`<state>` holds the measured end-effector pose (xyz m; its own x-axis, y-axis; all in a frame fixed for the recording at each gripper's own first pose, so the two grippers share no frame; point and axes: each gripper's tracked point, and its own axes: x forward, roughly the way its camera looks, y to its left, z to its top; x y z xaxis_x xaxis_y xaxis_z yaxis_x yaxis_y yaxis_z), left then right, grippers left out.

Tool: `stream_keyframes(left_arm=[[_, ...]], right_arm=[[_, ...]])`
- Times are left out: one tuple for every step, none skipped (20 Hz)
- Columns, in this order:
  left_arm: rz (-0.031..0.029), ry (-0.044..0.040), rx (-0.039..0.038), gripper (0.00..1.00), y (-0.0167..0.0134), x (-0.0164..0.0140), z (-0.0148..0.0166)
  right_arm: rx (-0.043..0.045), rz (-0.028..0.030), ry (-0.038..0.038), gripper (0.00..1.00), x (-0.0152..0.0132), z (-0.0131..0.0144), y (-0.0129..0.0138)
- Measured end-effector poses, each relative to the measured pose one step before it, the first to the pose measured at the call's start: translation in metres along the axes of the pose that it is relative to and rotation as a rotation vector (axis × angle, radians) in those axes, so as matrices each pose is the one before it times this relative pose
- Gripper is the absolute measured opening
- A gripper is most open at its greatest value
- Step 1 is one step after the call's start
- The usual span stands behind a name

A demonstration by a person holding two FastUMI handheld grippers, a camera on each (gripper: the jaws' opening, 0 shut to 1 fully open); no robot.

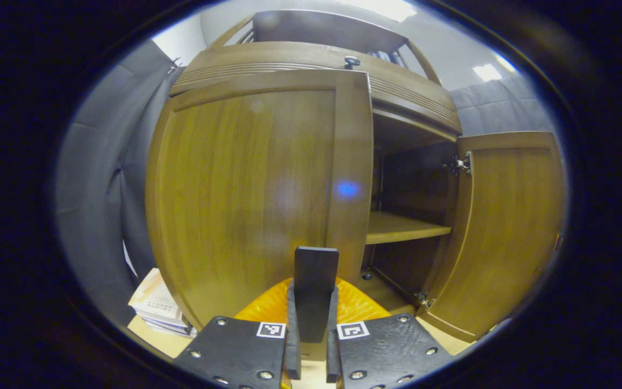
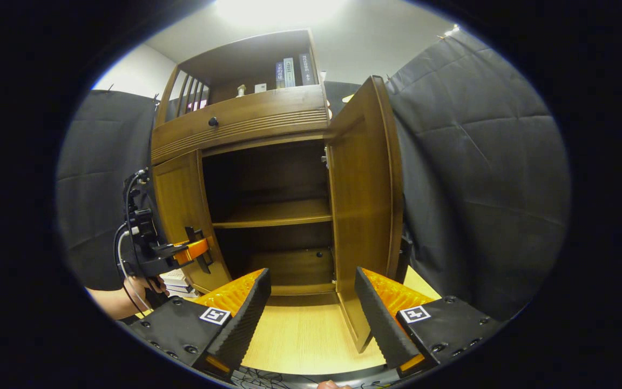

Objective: Open the right door of the double-door shoe cabinet with the right hand, and open the left door with the left hand.

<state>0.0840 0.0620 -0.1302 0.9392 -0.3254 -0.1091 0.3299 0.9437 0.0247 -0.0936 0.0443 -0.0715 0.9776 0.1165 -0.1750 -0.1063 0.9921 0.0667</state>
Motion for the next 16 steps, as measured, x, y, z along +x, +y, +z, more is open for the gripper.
stream_keyframes(left_arm=[[0.00211, -0.00649, 0.00126, 0.20, 0.00082, -0.00106, 0.00035], [0.00334, -0.00462, -0.00300, 0.21, 0.00018, 0.00011, 0.00093], [0.00448, -0.00329, -0.00493, 0.20, 0.00040, -0.00076, 0.00018], [0.00488, -0.00233, -0.00151, 0.19, 0.00030, -0.00067, 0.00024], [0.00491, -0.00301, 0.00110, 0.20, 0.00105, -0.00125, 0.00021], [0.00480, -0.00271, 0.00308, 0.20, 0.00102, -0.00067, 0.00095], [0.00483, -0.00254, 0.00066, 0.20, 0.00037, -0.00127, 0.00062], [0.00336, -0.00010, 0.00166, 0.20, 0.00071, -0.00127, 0.00097], [0.00360, 0.00205, -0.00100, 0.21, 0.00022, -0.00295, 0.00154], [0.00314, 0.00163, 0.00035, 0.21, -0.00092, -0.00173, 0.00035], [0.00363, -0.00145, 0.00123, 0.21, -0.00012, -0.00048, 0.00020], [0.00647, -0.00274, 0.00175, 0.21, 0.00045, -0.00058, 0.00153], [0.00665, -0.00102, 0.00251, 0.21, -0.00073, -0.00143, 0.00135], [0.00674, -0.00190, 0.00341, 0.20, 0.00108, -0.00164, 0.00210], [0.00791, -0.00181, 0.00314, 0.19, -0.00045, -0.00218, 0.00272], [0.00909, -0.00196, -0.00010, 0.20, 0.00018, -0.00162, 0.00441]], right_arm=[[-0.00432, 0.00880, -0.00212, 0.93, 0.00162, 0.00041, 0.00275], [-0.00480, 0.00776, -0.00139, 0.93, 0.00170, -0.00046, 0.00177], [-0.00351, 0.00700, 0.00081, 0.93, 0.00206, -0.00037, 0.00226], [-0.00180, 0.00889, 0.00178, 0.93, 0.00167, -0.00150, 0.00248], [-0.00187, 0.00893, 0.00098, 0.93, 0.00156, -0.00060, 0.00158], [-0.00227, 0.00820, 0.00016, 0.93, 0.00210, 0.00016, 0.00230], [-0.00179, 0.00808, -0.00040, 0.93, 0.00234, 0.00070, 0.00190], [0.00029, 0.00853, -0.00162, 0.93, 0.00268, -0.00005, 0.00211], [0.00217, 0.01077, -0.00152, 0.93, 0.00233, 0.00074, 0.00213], [0.00170, 0.01164, -0.00206, 0.93, 0.00242, 0.00035, 0.00341], [0.00016, 0.01164, -0.00148, 0.93, 0.00246, 0.00060, 0.00291], [-0.00171, 0.01148, -0.00154, 0.93, 0.00220, -0.00006, 0.00327], [-0.00260, 0.01173, -0.00065, 0.93, 0.00255, 0.00120, 0.00322], [-0.00249, 0.01176, 0.00069, 0.93, 0.00254, -0.00051, 0.00417], [-0.00209, 0.01208, 0.00194, 0.93, 0.00237, -0.00027, 0.00280], [-0.00181, 0.01154, 0.00209, 0.93, 0.00132, -0.00181, 0.00288]])
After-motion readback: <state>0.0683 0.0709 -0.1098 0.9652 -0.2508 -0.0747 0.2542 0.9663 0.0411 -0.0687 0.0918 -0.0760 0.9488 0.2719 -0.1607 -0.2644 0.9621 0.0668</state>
